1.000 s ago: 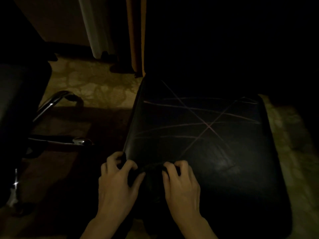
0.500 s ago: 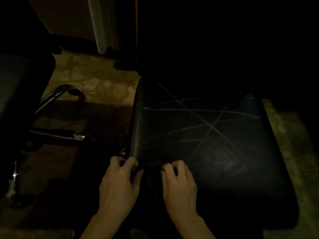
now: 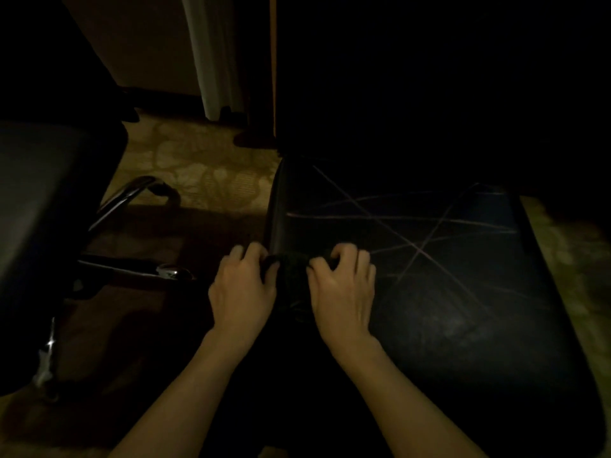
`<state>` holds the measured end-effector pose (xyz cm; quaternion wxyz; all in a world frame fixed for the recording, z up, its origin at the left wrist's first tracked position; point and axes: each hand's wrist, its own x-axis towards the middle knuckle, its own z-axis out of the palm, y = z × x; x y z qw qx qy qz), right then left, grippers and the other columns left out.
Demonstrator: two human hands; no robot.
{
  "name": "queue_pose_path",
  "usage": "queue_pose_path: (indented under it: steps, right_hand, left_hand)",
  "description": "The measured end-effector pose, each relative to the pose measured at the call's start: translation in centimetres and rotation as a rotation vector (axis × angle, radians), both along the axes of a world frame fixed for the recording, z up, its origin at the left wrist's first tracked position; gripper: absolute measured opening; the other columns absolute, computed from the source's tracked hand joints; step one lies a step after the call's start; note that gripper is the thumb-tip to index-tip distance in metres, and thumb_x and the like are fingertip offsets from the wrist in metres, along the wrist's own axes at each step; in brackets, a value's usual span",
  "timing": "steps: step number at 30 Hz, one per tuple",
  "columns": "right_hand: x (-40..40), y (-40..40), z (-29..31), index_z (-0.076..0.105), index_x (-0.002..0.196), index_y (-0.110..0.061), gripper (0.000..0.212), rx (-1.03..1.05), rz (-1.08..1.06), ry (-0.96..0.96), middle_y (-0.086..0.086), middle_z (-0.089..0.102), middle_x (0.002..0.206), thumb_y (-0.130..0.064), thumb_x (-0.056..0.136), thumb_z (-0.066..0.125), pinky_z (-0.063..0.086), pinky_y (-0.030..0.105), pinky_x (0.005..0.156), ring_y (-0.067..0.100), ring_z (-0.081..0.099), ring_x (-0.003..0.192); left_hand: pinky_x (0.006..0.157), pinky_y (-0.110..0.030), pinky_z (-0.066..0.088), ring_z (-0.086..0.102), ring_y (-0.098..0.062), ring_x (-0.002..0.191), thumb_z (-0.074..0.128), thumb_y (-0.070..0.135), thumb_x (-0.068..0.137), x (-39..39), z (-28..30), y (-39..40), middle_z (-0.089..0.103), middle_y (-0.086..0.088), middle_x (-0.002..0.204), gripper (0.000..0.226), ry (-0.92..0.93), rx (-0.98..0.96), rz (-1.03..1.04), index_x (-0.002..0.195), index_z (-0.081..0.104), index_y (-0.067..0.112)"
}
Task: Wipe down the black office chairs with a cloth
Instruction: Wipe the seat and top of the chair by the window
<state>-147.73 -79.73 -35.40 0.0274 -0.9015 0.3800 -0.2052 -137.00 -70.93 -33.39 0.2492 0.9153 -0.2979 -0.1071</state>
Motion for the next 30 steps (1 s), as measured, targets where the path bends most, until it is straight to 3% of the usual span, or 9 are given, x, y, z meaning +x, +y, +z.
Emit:
queue_pose_path:
  steps: [4,8,14,19,25,30]
  right_hand:
    - [1.0,-0.5,-0.2,0.069,0.086,-0.014,0.008,-0.029,0.059,0.033,0.006,0.053,0.084,-0.014,0.080,0.075,0.037,0.032,0.061,0.022,0.048,0.073]
    - [-0.7,0.5,-0.5,0.065,0.113,-0.009,0.031,0.089,0.146,0.050,0.006,0.061,0.090,-0.028,0.089,0.058,0.051,0.032,0.061,0.020,0.060,0.073]
    - [0.8,-0.2,-1.1,0.064,0.094,-0.012,0.016,0.074,0.128,0.039,0.005,0.058,0.080,-0.012,0.081,0.075,0.049,0.030,0.053,0.019,0.056,0.066]
    - [5.8,-4.4,-1.3,0.064,0.088,-0.010,0.014,0.072,0.088,0.025,0.007,0.059,0.078,-0.010,0.080,0.075,0.044,0.029,0.051,0.020,0.056,0.064]
    - [10.7,-11.2,-1.7,0.066,0.094,-0.003,0.012,0.059,0.063,0.039,0.014,0.059,0.084,-0.011,0.086,0.070,0.036,0.028,0.053,0.028,0.059,0.074]
    - [13.3,-16.0,-1.4,0.064,0.112,-0.005,0.025,0.097,0.072,0.082,0.018,0.057,0.110,-0.020,0.100,0.048,0.035,0.030,0.064,0.030,0.054,0.098]
  left_hand:
    - [0.062,-0.029,0.038,0.056,-0.018,0.088,0.069,0.026,0.086,0.1,0.9,-0.9,0.051,0.000,0.102,0.035,-0.056,-0.059,-0.051,0.116,0.050,0.020]
    - [0.059,-0.021,0.040,0.058,-0.018,0.090,0.071,0.031,0.082,-2.3,-0.4,2.0,0.050,-0.002,0.109,0.046,-0.075,0.019,-0.183,0.124,0.057,0.020]
    - [0.064,-0.020,0.042,0.057,-0.020,0.088,0.074,0.009,0.079,-1.5,-2.4,0.9,0.056,-0.007,0.109,0.044,-0.106,-0.067,-0.173,0.122,0.066,0.008]
    - [0.068,-0.020,0.040,0.057,-0.022,0.088,0.073,0.005,0.080,2.1,-3.0,-3.8,0.060,-0.008,0.108,0.042,-0.160,-0.084,-0.141,0.121,0.066,0.006]
    - [0.073,-0.033,0.048,0.052,-0.030,0.103,0.059,0.014,0.093,7.1,-3.1,-10.6,0.055,-0.012,0.121,0.035,-0.199,-0.087,-0.177,0.126,0.062,0.006]
    - [0.085,-0.037,0.046,0.045,-0.029,0.109,0.051,0.021,0.097,10.5,-3.1,-15.6,0.049,-0.010,0.125,0.033,-0.222,-0.078,-0.201,0.126,0.061,0.010]
